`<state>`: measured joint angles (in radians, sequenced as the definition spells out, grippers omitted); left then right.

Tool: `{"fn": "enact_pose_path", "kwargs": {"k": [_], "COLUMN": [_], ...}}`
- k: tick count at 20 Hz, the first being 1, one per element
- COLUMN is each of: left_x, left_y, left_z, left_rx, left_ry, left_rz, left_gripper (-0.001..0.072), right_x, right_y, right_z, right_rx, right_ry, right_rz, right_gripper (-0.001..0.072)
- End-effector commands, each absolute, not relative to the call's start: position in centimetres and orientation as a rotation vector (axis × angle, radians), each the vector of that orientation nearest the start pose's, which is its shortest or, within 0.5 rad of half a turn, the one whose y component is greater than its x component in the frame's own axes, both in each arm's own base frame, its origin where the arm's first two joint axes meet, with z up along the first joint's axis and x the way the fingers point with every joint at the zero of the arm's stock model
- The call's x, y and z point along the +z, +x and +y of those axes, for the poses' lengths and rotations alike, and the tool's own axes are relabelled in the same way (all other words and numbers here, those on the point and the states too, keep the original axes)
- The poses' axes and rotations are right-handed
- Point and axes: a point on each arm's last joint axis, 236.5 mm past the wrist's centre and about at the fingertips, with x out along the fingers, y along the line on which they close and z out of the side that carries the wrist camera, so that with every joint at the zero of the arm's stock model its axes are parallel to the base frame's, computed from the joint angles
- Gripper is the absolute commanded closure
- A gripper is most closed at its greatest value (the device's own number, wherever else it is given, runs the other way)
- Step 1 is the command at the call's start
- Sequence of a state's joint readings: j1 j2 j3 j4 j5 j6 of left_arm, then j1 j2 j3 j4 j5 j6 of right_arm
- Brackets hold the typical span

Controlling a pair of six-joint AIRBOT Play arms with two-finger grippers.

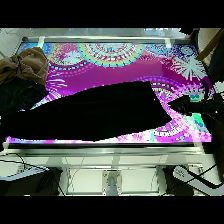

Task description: Fold the clothes and pants, and hang the long-sleeved shirts on hangers.

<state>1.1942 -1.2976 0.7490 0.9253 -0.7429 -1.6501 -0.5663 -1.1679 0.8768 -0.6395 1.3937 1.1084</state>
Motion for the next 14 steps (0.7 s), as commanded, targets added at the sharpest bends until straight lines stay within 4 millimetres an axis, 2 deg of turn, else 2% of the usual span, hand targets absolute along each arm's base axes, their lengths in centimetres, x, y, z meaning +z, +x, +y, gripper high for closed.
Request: {"fn": "enact_pose_path", "kwargs": {"k": [1, 2, 3, 5, 6, 8, 12, 14], "left_x": [-6.4, -5.6, -4.9, -3.9, -3.7, -3.3, -2.9, -2.9], "left_y": [22.6, 22.7, 22.8, 23.0, 23.0, 23.0, 23.1, 23.1], "left_z": [30.5, 30.8, 31.0, 30.9, 30.6, 30.0, 29.5, 29.4], "left_rx": [0.932, 0.928, 0.92, 0.898, 0.888, 0.87, 0.856, 0.843], "left_ry": [-1.352, -1.334, -1.311, -1.279, -1.271, -1.273, -1.273, -1.256], "left_rz": [0.607, 0.592, 0.584, 0.584, 0.592, 0.607, 0.614, 0.626], "left_gripper": [0.0698, 0.0698, 0.0698, 0.0698, 0.0698, 0.0698, 0.0698, 0.0698], "right_x": [2.0, 0.4, -1.0, -3.6, -5.0, -7.2, -9.4, -10.2], "right_y": [30.4, 28.8, 27.7, 27.1, 27.4, 28.5, 29.4, 29.3], "right_z": [-0.3, -1.2, -1.2, 0.1, 0.0, -1.1, -2.5, -2.6], "right_rx": [0.327, 0.261, 0.232, 0.207, 0.168, 0.066, -0.008, -0.012], "right_ry": [0.725, 0.688, 0.687, 0.77, 0.804, 0.844, 0.862, 0.866], "right_rz": [1.222, 1.283, 1.314, 1.298, 1.268, 1.201, 1.185, 1.2], "right_gripper": [0.0396, 0.0395, 0.0391, 0.0218, 0.0198, 0.0197, 0.0197, 0.0198]}}
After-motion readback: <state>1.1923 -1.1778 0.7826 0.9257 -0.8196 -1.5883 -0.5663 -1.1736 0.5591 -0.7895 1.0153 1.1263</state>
